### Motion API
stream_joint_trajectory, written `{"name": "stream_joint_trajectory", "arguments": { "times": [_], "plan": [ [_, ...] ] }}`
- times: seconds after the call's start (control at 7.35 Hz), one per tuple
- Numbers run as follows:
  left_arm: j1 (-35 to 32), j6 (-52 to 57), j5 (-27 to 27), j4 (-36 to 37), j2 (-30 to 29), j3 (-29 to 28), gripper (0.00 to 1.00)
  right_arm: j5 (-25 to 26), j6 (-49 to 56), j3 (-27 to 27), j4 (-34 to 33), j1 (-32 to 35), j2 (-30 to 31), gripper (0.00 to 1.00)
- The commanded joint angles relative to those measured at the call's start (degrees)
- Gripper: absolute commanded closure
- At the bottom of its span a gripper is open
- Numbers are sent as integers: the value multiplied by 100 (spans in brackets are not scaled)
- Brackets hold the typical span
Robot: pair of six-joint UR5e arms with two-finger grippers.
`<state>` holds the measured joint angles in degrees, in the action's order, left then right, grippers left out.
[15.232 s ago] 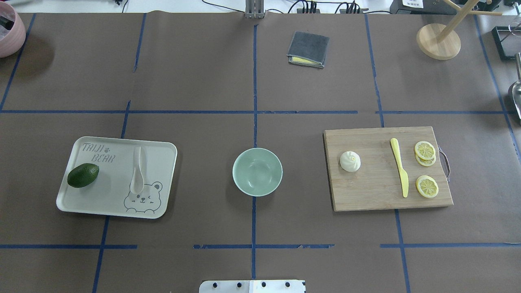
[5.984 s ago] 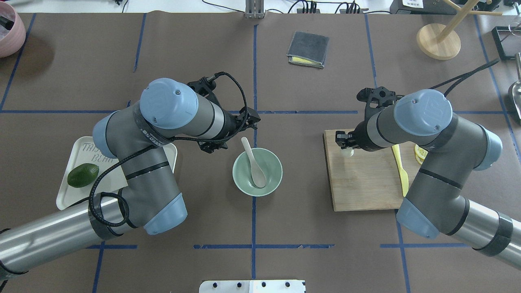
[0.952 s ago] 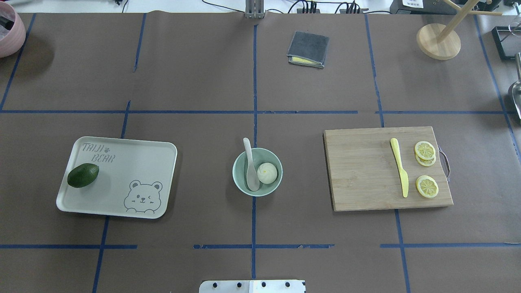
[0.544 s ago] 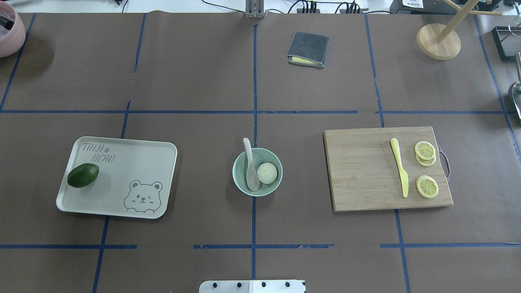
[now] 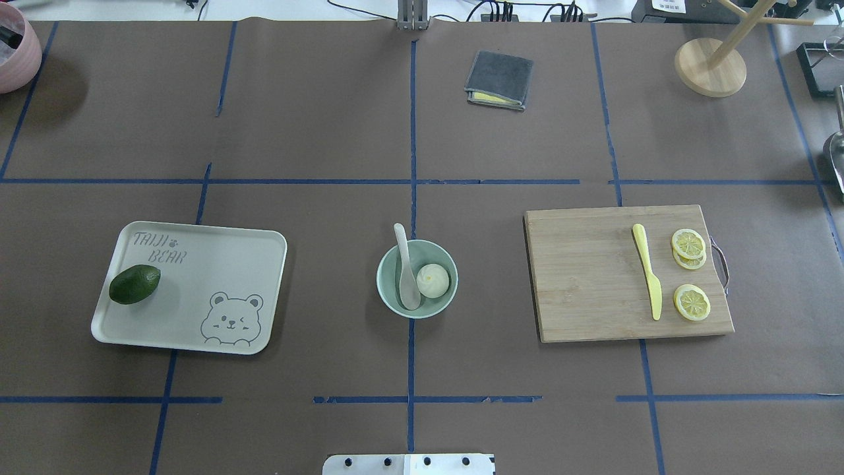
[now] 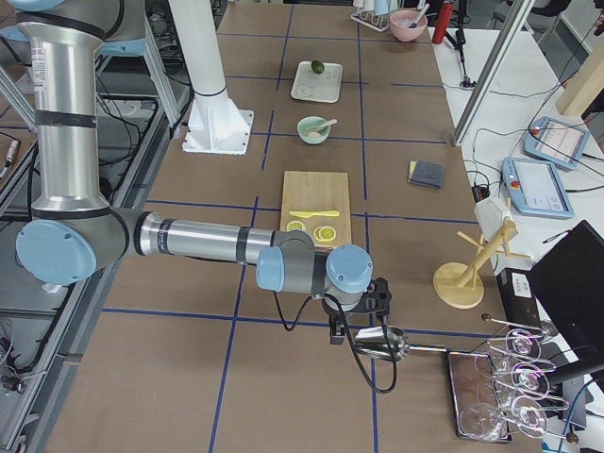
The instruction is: Put spoon and bun in bowl
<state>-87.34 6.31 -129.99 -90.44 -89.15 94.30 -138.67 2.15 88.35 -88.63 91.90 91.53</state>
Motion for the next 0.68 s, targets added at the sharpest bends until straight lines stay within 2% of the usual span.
{"name": "stream_joint_trajectory", "arguments": {
  "times": [0.0, 0.54],
  "plan": [
    [-3, 2, 0, 0, 3, -8, 0, 7, -154, 15, 21, -6, 6, 0],
    [-3, -7, -9, 0, 3, 1, 0, 60, -154, 7, 30, 3, -12, 0]
  ]
}}
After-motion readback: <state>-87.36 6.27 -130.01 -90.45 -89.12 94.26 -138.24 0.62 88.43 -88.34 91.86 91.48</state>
